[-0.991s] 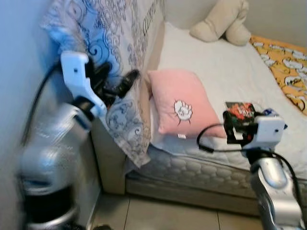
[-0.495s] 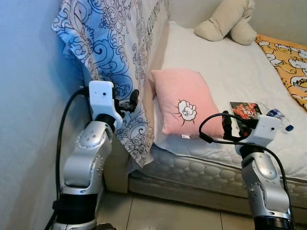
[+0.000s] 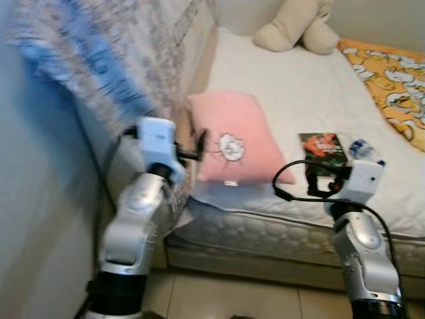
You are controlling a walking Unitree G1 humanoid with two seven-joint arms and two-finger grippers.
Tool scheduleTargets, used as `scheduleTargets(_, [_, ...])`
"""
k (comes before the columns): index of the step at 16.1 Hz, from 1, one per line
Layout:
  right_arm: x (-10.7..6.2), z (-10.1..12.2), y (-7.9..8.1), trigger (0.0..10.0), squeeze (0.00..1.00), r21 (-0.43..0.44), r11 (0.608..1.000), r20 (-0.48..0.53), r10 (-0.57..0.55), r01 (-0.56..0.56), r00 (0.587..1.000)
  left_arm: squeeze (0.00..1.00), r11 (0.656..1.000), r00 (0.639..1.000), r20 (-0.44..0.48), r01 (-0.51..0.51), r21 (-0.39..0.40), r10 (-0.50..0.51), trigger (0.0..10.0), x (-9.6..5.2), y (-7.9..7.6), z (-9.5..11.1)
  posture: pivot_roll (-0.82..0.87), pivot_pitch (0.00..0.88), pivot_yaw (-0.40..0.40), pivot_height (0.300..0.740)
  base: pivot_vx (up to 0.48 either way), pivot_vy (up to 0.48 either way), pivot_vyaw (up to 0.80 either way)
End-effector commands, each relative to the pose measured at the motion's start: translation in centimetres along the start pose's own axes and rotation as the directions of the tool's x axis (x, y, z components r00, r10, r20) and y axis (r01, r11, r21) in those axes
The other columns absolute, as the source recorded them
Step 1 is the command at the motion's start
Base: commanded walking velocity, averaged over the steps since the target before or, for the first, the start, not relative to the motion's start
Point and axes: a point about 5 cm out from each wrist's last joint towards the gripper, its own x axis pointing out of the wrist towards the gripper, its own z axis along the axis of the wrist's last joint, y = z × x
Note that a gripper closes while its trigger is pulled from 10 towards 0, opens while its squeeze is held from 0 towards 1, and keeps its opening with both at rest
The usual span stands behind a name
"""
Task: Clean up the room
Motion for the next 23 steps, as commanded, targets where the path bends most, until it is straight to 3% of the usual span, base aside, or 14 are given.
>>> scheduleTargets(1, [0.1, 0.4, 0.2, 10.0, 0.19, -0.003, 1.000, 0.019, 0.005, -0.005, 1.000, 0.00, 1.000, 1.000, -0.002, -0.013, 0.007, 0.013, 10.0, 0.0, 0.4, -0.2, -0.04, 0.000, -0.075, 0.740, 0.000, -0.442, 0.00])
scheduleTargets(6, [0.3, 0.7, 0.7, 10.0, 0.19, -0.040, 0.998, 0.039, 0.048, -0.046, 0.998, 0.00, 0.988, 0.986, -0.078, -0.149, -0.043, 0.146, 10.0, 0.5, 2.3, -1.9, -0.04, 0.000, -0.076, 0.740, 0.163, -0.245, 0.00])
scheduleTargets(9, [0.8, 0.9, 0.9, 10.0, 0.19, -0.050, 0.997, 0.039, 0.065, -0.063, 0.997, 0.00, 0.988, 0.987, -0.058, -0.153, -0.006, 0.152, 10.0, 1.1, 2.9, -1.9, -0.05, 0.000, -0.079, 0.740, 0.000, 0.000, 0.00])
scheduleTargets(11, [1.0, 1.1, 1.1, 10.0, 0.19, -0.068, 0.995, 0.046, 0.079, -0.076, 0.996, 0.00, 0.992, 0.992, -0.052, -0.120, -0.042, 0.118, 10.0, 1.3, 2.9, -2.0, -0.06, 0.000, -0.076, 0.740, 0.000, 0.000, 0.00])
scheduleTargets(23, [1.1, 0.5, 1.7, 10.0, 0.18, -0.064, 0.993, 0.023, 0.103, -0.101, 0.994, 0.00, 0.985, 0.987, -0.089, -0.145, -0.097, 0.136, 10.0, 1.8, 3.0, -3.3, -0.08, 0.000, -0.047, 0.740, 0.468, 0.000, 0.00])
